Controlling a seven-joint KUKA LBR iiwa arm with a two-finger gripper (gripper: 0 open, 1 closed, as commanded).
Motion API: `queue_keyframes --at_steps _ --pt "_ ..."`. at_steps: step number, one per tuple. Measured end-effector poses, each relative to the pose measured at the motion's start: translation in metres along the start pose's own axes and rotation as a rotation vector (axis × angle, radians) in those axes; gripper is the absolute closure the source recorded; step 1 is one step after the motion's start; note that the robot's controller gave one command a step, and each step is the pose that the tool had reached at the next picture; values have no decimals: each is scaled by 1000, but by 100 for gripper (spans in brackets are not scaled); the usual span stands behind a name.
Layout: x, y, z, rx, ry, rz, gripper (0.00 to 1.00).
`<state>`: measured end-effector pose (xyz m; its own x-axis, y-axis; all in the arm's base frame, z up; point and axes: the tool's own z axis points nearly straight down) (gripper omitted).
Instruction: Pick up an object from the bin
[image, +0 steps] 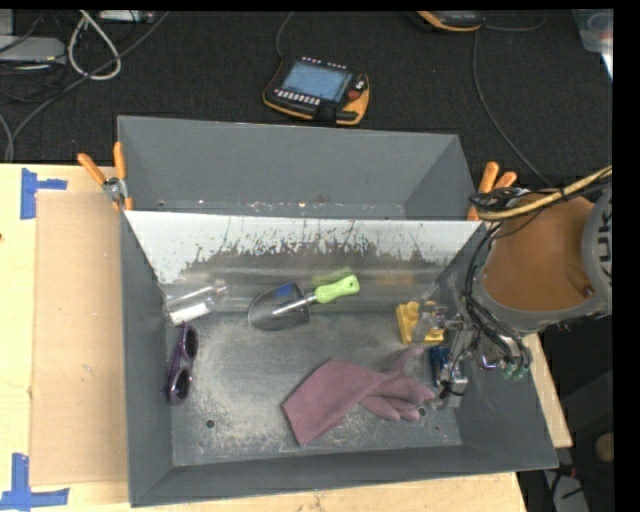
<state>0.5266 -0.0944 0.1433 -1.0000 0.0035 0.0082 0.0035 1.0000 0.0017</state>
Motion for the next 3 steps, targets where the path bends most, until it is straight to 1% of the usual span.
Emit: queue_keyframes --at_steps 1,2,3 --pt "-2 1 -3 1 -6 -5 0" --pt "19 56 75 -1 -2 15 0" --pt "21 71 23 4 -20 -3 0"
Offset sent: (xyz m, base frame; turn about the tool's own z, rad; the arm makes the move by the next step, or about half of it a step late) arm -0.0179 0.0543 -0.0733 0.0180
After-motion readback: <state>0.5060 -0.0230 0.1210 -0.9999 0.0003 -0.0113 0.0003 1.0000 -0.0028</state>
